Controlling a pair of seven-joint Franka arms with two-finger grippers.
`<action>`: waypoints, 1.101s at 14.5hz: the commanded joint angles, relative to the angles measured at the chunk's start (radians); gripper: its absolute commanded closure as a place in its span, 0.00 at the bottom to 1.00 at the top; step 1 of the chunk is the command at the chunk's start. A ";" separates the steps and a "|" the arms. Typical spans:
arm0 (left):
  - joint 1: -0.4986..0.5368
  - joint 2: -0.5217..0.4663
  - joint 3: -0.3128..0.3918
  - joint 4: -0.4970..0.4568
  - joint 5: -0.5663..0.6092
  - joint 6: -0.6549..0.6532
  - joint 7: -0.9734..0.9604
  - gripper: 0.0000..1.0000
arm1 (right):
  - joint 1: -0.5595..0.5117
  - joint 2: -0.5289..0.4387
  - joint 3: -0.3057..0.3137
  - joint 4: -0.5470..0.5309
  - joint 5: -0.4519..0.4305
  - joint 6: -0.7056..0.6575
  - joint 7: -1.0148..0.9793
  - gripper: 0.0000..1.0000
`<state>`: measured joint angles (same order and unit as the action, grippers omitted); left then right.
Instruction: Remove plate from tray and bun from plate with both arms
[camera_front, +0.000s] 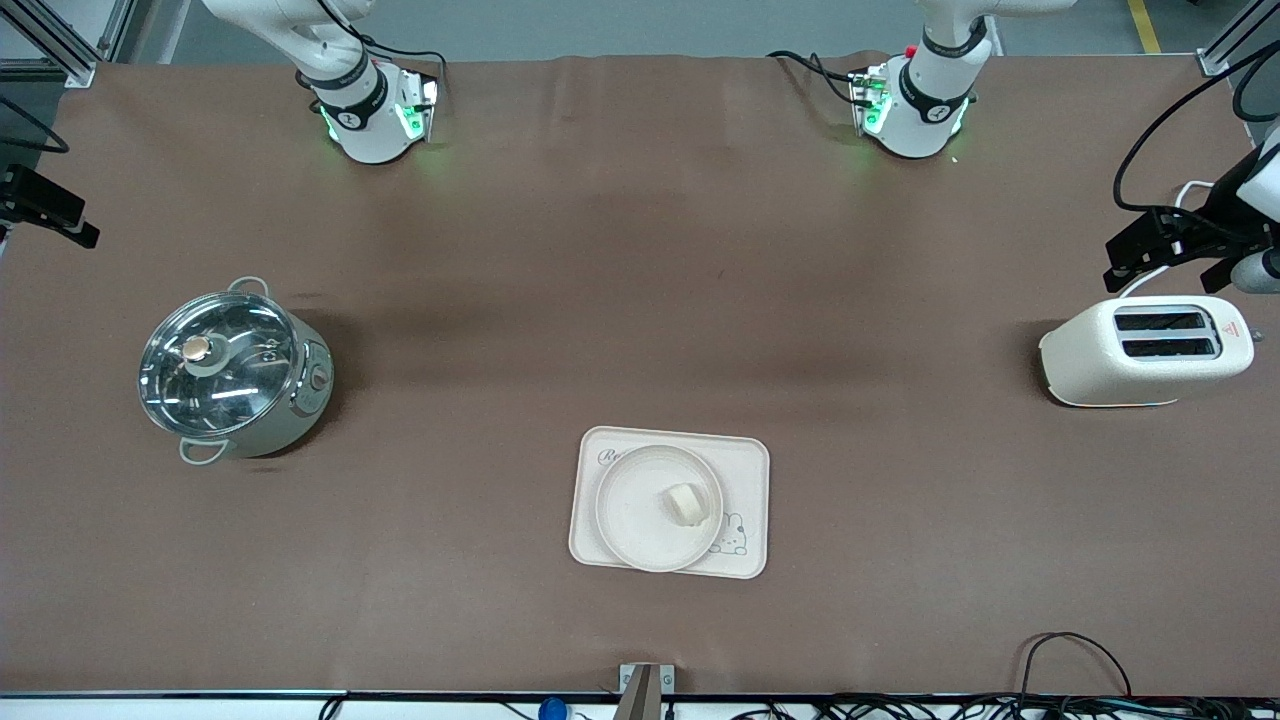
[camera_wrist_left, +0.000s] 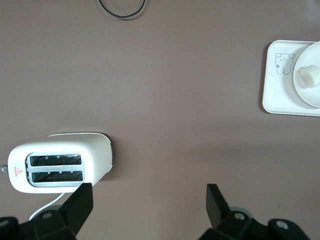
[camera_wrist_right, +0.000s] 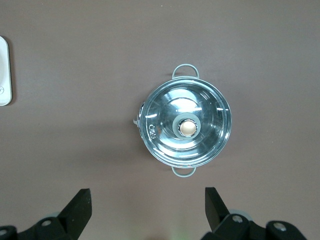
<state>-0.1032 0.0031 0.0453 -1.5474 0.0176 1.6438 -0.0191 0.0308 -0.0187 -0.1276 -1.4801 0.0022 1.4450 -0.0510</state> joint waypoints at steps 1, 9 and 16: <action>-0.001 0.009 0.005 0.027 -0.002 -0.019 0.011 0.00 | 0.006 -0.026 0.002 -0.039 -0.022 0.017 -0.001 0.00; -0.004 0.011 0.005 0.027 -0.002 -0.019 -0.001 0.00 | -0.005 -0.030 -0.004 -0.057 -0.011 0.005 -0.001 0.00; -0.003 0.011 0.004 0.026 -0.002 -0.019 0.007 0.00 | 0.056 0.025 -0.001 -0.060 0.136 0.073 0.008 0.00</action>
<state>-0.1038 0.0034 0.0453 -1.5467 0.0176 1.6438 -0.0191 0.0328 -0.0132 -0.1331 -1.5185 0.0994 1.4744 -0.0510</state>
